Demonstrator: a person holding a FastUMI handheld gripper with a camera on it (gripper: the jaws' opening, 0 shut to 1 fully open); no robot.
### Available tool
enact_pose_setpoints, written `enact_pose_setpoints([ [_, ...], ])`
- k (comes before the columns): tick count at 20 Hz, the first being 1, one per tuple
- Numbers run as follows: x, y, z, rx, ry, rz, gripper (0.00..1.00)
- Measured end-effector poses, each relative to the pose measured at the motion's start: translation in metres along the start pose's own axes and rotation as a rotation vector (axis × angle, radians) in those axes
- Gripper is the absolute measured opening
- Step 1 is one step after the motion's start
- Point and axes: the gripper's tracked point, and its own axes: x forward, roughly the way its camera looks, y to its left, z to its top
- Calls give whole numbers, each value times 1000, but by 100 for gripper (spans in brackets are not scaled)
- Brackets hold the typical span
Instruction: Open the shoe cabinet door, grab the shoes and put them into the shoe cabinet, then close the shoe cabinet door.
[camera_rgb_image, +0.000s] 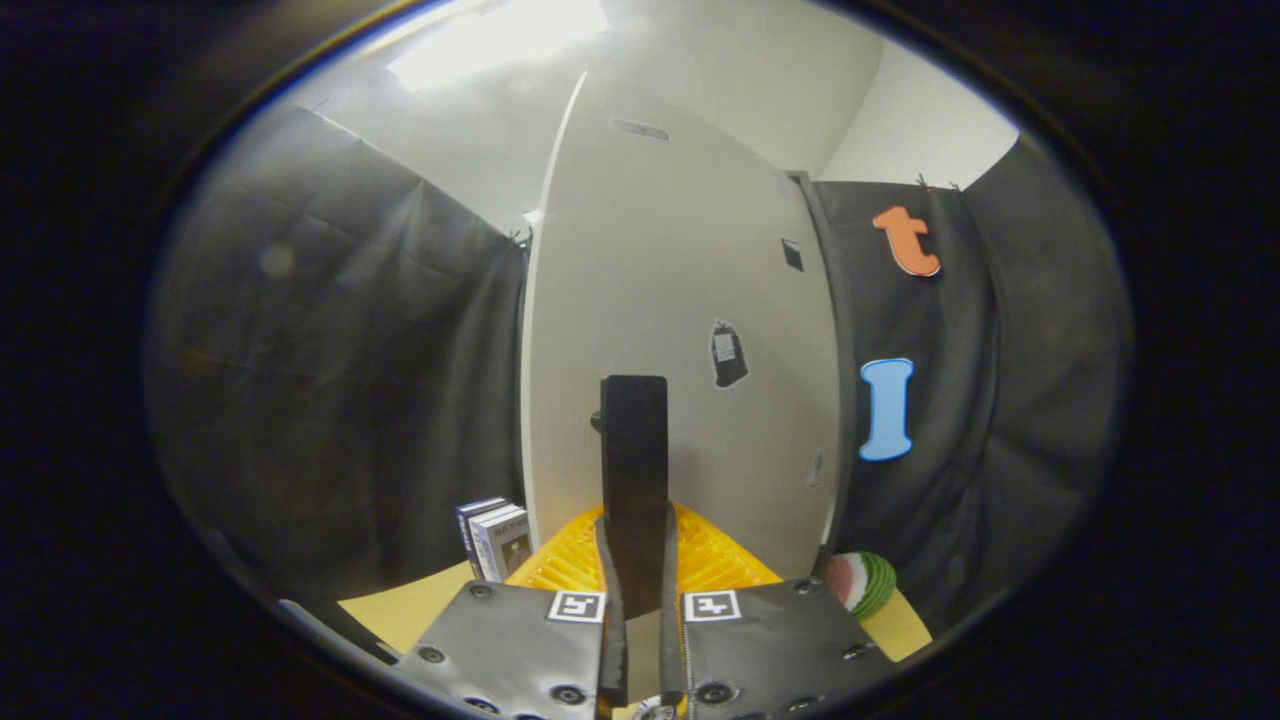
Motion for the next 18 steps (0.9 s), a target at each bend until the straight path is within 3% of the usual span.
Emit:
enact_pose_setpoints([
  [7,-39,-62,4,-17,-31,-101,13],
  [16,-75,-149,6,-7,-32,-295,11],
  [18,-84,-169,7,0,-35,-338,5],
])
